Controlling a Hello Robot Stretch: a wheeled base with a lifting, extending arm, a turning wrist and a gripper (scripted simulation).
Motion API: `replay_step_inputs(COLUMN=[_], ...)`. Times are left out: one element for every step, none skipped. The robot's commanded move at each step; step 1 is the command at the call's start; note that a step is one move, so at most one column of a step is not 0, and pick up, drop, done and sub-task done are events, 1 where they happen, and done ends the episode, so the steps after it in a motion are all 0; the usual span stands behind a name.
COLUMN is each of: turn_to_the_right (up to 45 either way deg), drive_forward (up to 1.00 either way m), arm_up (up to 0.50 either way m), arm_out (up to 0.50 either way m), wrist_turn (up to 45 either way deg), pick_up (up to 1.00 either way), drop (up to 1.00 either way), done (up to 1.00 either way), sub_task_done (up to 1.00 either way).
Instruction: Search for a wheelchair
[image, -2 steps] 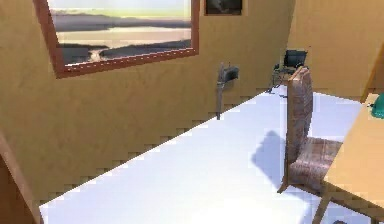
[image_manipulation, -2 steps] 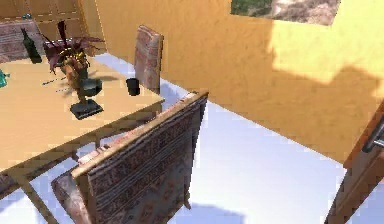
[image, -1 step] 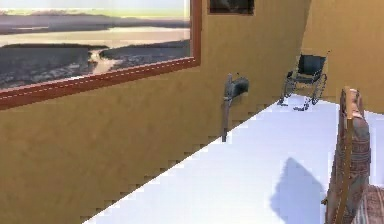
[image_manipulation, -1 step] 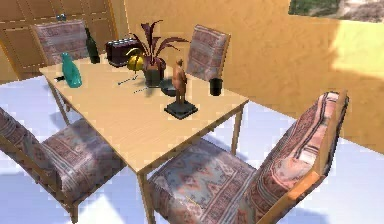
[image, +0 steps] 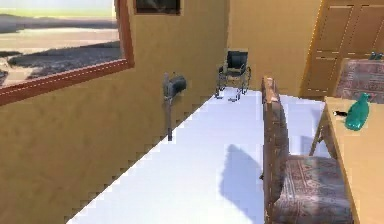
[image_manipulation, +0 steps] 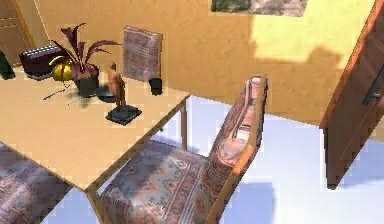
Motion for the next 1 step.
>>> replay_step_inputs(turn_to_the_right=[0.0], drive_forward=[1.00], arm_up=[0.00], arm_out=[0.00], wrist_turn=[0.0], pick_up=[0.00], drop=[0.00], done=[0.00], sub_task_done=[0.00])
